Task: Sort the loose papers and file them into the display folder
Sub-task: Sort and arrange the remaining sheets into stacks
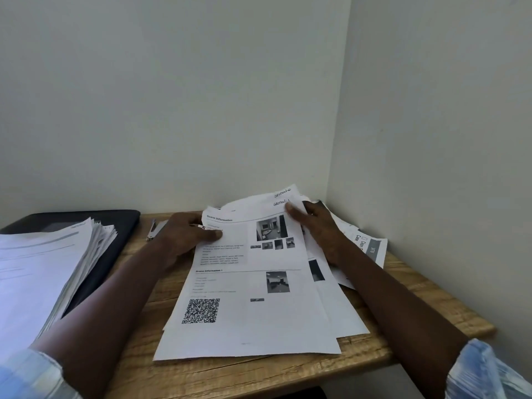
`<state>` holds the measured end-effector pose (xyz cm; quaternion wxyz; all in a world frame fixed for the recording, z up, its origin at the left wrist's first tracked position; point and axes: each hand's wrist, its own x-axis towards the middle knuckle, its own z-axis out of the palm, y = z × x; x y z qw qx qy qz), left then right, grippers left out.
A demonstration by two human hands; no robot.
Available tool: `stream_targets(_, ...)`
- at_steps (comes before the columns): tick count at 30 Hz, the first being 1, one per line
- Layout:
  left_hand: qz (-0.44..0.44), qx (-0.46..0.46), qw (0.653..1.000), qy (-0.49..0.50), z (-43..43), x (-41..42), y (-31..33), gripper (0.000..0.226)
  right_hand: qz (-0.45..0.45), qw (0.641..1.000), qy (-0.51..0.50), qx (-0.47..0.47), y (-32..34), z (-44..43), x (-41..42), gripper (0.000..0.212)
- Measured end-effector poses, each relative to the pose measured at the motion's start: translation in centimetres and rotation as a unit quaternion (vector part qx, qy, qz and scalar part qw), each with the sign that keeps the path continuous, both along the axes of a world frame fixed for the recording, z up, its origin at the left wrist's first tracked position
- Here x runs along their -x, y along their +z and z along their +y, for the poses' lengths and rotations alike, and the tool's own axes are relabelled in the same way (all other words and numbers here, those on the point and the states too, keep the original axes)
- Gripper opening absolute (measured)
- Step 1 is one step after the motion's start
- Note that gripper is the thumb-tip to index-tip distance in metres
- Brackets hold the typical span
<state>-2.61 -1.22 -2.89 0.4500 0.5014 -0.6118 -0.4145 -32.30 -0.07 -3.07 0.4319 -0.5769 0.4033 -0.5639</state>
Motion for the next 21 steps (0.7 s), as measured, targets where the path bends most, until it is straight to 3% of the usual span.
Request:
stream_targets(3, -0.022, -0.002, 1.0, 0.012, 0.0, -0.1, 0.1, 0.026, 0.077, 0.997, 0.023, -0.004, -0.7, 0.1, -0.3, 0.026)
stream_targets(11, -0.009, -0.008, 1.0, 0.022, -0.2, -0.1, 0.1, 0.021, 0.063, 0.997, 0.048, -0.002, -0.6, 1.0, -0.8, 0.031)
stream_targets(14, -0.03, 0.03, 0.994, 0.103, -0.5, 0.2, 0.3, 0.04, 0.087, 0.996, -0.008, 0.019, -0.3, 1.1, -0.9, 0.036)
stream_targets(16, -0.028, 0.035, 0.989, 0.142, -0.9, -0.2, 0.2, 0.049, 0.093, 0.991, -0.099, 0.0, -0.1, 0.3, 0.1, 0.029)
stream_targets(19, -0.158, 0.062, 0.968, 0.183, -1.3, -1.1, -0.5, 0.066, 0.168, 0.965, -0.197, -0.035, 0.3, -0.3, 2.1, 0.014)
stream_targets(21, -0.276, 0.078, 0.941, 0.177, -1.4, -0.9, -1.0, 0.057, 0.207, 0.958, -0.183, -0.072, 0.4, 0.0, 3.1, 0.022)
